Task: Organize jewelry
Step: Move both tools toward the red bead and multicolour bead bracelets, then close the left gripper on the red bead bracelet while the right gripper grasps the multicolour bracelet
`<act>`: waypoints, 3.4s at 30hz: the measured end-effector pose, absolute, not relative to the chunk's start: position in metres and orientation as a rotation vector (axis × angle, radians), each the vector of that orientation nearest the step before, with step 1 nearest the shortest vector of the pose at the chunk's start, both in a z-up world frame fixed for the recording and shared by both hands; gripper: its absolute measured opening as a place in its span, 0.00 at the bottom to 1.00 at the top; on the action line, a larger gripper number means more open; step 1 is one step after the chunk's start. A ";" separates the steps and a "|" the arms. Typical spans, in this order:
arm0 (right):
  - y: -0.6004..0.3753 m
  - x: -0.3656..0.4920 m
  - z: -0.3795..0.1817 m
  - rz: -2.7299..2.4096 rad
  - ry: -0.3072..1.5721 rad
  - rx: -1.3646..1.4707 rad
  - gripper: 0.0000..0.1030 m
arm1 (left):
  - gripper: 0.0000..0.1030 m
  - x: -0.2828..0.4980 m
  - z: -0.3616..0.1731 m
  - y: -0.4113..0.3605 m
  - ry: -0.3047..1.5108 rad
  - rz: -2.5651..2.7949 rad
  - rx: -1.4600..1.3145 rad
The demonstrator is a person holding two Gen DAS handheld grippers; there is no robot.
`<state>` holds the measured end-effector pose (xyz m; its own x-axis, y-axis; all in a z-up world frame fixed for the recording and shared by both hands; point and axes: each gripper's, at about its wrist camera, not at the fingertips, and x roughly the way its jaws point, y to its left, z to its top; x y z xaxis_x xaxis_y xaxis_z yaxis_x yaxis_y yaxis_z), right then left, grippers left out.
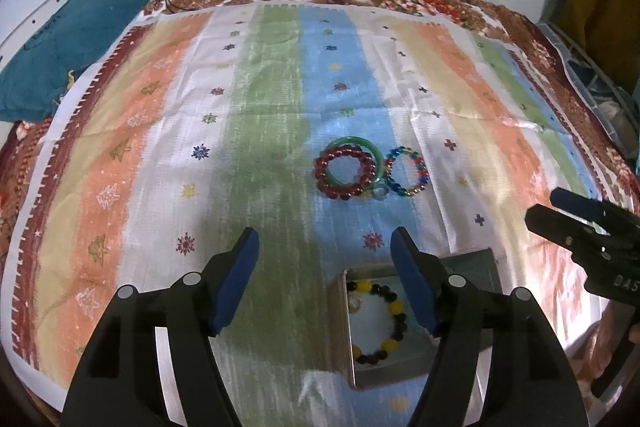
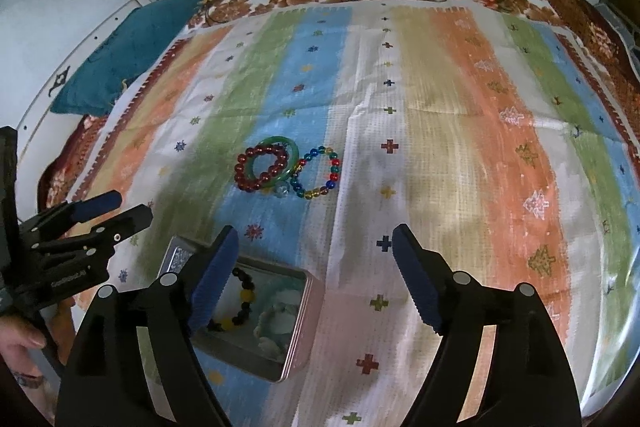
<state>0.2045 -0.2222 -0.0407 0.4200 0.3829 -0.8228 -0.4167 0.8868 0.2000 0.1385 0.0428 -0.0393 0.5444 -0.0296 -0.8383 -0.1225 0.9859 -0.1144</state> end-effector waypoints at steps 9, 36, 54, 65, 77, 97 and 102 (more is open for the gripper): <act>-0.216 0.219 -0.050 0.471 1.024 -0.061 0.80 | 0.69 0.155 -0.048 0.044 1.004 0.054 -0.150; -0.198 0.259 -0.079 0.433 1.089 -0.058 0.83 | 0.69 0.199 -0.085 0.055 1.088 0.038 -0.173; -0.182 0.281 -0.107 0.399 1.117 -0.137 0.83 | 0.70 0.226 -0.107 0.055 1.103 0.024 -0.131; -0.169 0.294 -0.123 0.371 1.127 -0.193 0.83 | 0.70 0.241 -0.122 0.060 1.115 -0.012 -0.169; -0.168 0.314 -0.142 0.378 1.189 -0.142 0.83 | 0.45 0.248 -0.142 0.055 1.134 -0.050 -0.148; -0.165 0.310 -0.147 0.429 1.225 -0.162 0.10 | 0.12 0.243 -0.136 0.051 1.097 -0.040 -0.074; -0.167 0.308 -0.146 0.427 1.222 -0.168 0.10 | 0.12 0.238 -0.128 0.052 1.083 -0.026 -0.070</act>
<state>0.3078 -0.1674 -0.1457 0.2748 0.2271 -0.9343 -0.4044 0.9089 0.1019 0.2385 0.0522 -0.1277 0.4689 -0.0551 -0.8815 -0.0135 0.9975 -0.0695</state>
